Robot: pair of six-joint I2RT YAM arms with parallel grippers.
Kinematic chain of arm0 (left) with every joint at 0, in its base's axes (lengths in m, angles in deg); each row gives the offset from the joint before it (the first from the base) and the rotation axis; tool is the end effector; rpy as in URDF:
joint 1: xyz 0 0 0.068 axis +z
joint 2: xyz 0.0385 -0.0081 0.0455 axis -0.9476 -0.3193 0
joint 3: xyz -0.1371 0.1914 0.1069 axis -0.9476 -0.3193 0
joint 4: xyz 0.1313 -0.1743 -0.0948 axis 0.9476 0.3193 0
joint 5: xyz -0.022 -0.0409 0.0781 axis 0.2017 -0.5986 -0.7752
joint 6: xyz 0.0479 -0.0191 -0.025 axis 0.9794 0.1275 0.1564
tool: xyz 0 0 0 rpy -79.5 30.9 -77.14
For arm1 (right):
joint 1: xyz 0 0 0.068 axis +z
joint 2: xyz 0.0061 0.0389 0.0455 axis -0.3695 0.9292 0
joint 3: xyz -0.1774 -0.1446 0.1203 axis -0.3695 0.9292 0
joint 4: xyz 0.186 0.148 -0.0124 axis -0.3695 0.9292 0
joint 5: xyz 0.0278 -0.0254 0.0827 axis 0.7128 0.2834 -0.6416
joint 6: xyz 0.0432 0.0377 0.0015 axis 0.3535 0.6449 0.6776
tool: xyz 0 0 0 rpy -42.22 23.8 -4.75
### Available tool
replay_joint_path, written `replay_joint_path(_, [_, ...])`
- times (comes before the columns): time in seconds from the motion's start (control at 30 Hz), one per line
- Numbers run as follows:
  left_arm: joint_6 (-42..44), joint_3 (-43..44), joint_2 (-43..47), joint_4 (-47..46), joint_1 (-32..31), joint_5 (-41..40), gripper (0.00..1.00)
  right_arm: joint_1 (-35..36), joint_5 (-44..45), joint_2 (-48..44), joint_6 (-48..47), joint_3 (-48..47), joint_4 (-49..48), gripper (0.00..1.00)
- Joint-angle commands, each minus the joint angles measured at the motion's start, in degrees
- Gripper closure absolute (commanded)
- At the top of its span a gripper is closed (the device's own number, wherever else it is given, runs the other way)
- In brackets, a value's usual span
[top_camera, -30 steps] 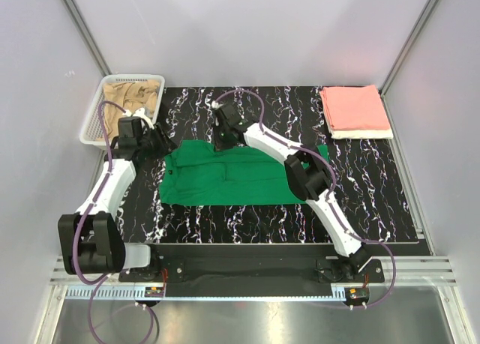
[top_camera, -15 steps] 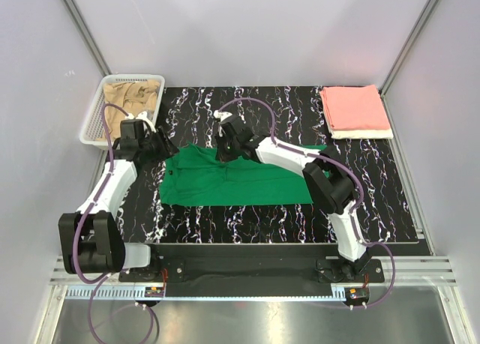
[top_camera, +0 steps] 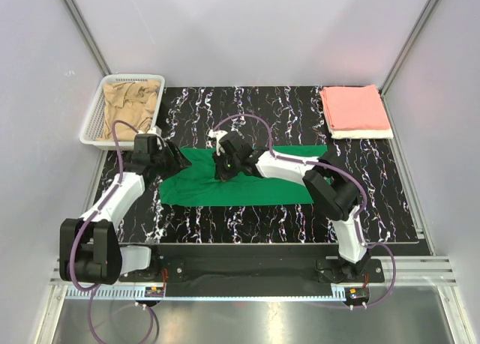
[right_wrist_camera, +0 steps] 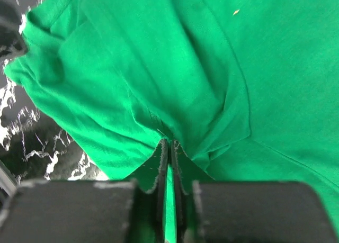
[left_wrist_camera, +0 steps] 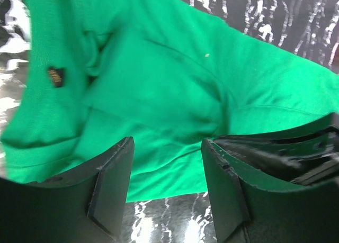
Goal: Fold and stack the t-shirts
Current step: Fold the tshirt
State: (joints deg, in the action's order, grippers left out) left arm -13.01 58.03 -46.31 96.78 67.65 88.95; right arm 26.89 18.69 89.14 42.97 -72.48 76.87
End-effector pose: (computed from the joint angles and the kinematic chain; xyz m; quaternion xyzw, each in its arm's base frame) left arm 0.2416 -0.0252 0.2180 -0.1937 0.9010 -0.2203 0.3195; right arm 0.2824 0.3300 0.1780 -0.2911 0.8687 0.2718 0.2946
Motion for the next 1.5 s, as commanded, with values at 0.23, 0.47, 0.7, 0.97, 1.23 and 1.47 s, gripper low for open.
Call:
replay_joint_path(0.23, [-5.46, -5.05, -0.29, -9.12, -3.57, -7.99, 0.42, 0.29, 4.59, -9.62, 0.57, 4.18, -2.14, 0.75])
replay_joint_path(0.47, [-8.52, -6.64, -0.80, -9.30, -3.57, -12.74, 0.48, 0.29, 8.55, -17.09, 2.42, 8.31, -2.14, 0.73])
replay_joint_path(0.7, [-11.52, -7.34, -2.91, -13.52, -3.83, -15.47, 0.48, -0.93, 21.11, -22.89, 4.61, 11.74, 1.36, 0.71])
replay_joint_path(0.97, [-16.00, -6.37, -7.48, -11.59, -5.76, -17.76, 0.58, -10.42, 22.43, -25.36, 11.46, 15.52, 3.39, 0.71])
replay_joint_path(1.23, [-16.45, -4.88, -9.25, -10.09, -7.08, -21.89, 0.52, -19.48, 32.11, -24.22, 30.28, 10.69, 24.39, 0.66])
replay_joint_path(1.47, [-15.83, -3.12, -9.42, -10.09, -7.52, -22.77, 0.55, -19.84, 32.64, -23.69, 30.11, 10.78, 24.31, 0.67])
